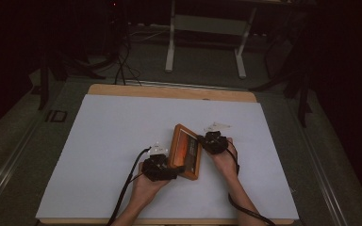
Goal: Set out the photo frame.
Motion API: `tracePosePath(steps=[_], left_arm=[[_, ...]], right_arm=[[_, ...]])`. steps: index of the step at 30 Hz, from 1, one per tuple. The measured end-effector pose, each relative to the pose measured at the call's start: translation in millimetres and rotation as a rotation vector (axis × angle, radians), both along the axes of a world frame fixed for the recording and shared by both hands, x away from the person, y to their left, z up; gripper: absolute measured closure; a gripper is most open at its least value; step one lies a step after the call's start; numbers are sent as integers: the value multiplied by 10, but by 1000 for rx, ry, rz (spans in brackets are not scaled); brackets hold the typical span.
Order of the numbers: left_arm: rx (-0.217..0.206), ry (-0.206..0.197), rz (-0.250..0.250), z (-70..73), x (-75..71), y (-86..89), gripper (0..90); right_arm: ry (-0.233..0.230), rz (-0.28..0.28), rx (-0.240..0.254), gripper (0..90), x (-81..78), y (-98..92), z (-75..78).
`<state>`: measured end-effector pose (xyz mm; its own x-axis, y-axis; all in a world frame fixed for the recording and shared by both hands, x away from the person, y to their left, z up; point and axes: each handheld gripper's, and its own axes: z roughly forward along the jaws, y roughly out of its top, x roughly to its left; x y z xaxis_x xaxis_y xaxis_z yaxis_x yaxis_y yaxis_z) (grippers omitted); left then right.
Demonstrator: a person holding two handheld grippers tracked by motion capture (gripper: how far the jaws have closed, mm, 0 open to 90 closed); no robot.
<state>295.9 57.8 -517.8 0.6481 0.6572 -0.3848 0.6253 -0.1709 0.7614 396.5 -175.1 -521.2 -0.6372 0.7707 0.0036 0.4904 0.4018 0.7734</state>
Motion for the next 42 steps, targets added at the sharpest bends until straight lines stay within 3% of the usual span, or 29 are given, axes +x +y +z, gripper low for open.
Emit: tracePosePath(steps=[14, 20, 26, 30, 38, 42], left_arm=[[-7, 25, 34, 58, 40, -38, 491], [22, 17, 24, 111, 72, -86, 511], [39, 16, 21, 159, 97, -130, 543], [13, 17, 24, 176, 111, -160, 590], [31, -30, 9, 274, 108, -295, 671], [35, -34, -4, 290, 119, -302, 680]], right_arm=[[-1, 8, -31, 900, 9, -40, 23], [-9, -7, -28, 897, -22, -208, 70], [-44, -22, -29, 879, -96, -430, 223], [-55, -26, -29, 872, -129, -516, 278], [-72, -39, -33, 860, -221, -718, 339], [-74, -39, -42, 856, -266, -816, 359]])
